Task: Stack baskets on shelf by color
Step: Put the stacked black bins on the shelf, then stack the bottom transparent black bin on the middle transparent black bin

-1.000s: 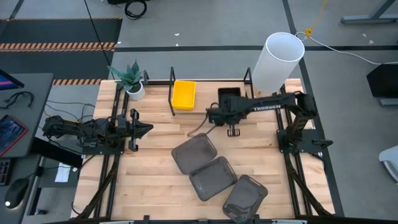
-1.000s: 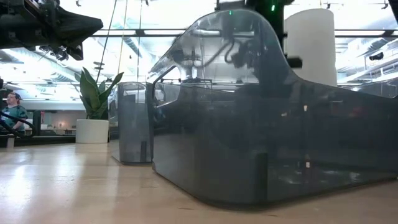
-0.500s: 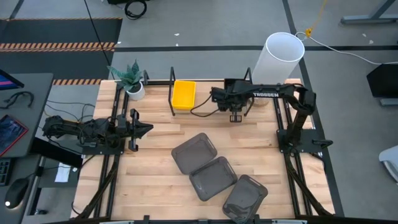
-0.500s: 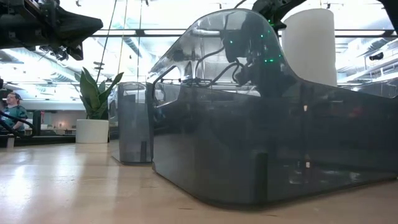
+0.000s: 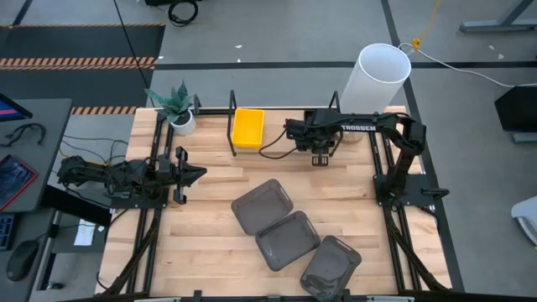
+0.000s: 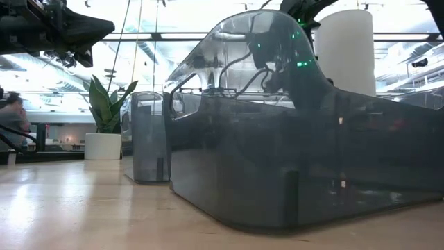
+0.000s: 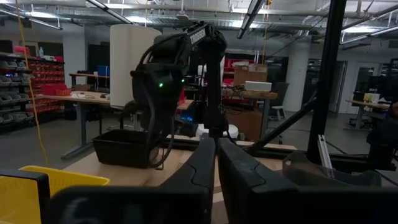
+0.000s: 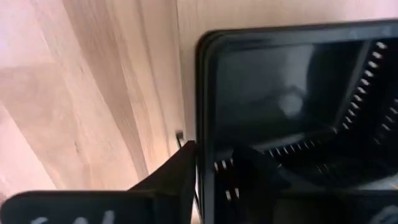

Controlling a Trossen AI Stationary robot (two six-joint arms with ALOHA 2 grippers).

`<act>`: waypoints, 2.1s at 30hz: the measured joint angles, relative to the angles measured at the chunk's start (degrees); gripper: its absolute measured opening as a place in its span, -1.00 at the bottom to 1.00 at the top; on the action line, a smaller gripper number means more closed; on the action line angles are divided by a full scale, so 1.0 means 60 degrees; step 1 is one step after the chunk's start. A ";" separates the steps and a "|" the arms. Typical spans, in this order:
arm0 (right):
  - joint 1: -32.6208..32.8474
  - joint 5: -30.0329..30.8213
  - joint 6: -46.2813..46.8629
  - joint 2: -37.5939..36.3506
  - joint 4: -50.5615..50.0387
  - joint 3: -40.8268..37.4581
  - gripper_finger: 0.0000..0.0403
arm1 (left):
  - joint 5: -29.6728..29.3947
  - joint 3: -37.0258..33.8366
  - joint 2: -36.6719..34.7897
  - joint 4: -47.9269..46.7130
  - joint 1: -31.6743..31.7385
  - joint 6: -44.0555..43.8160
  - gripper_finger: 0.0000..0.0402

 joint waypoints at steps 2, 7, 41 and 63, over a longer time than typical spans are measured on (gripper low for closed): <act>0.0138 0.0189 0.0094 -0.0004 -0.0414 0.0324 -0.37 | 0.0000 0.0000 -0.0002 0.0004 -0.0001 0.0000 -0.88; 0.0742 -0.0447 0.1517 -0.0036 -0.1441 0.1395 -0.29 | 0.0000 0.0000 -0.0001 0.0000 -0.0002 0.0000 -0.86; 0.8458 -0.3566 1.3699 -0.0011 -0.0962 0.1085 -0.28 | 0.0000 0.0000 0.0001 0.0000 -0.0002 0.0000 -0.85; 0.8762 -0.4879 1.4218 -0.0004 0.2609 -0.2031 -0.34 | -0.0001 0.0000 0.0000 0.0000 0.0001 0.0000 -0.87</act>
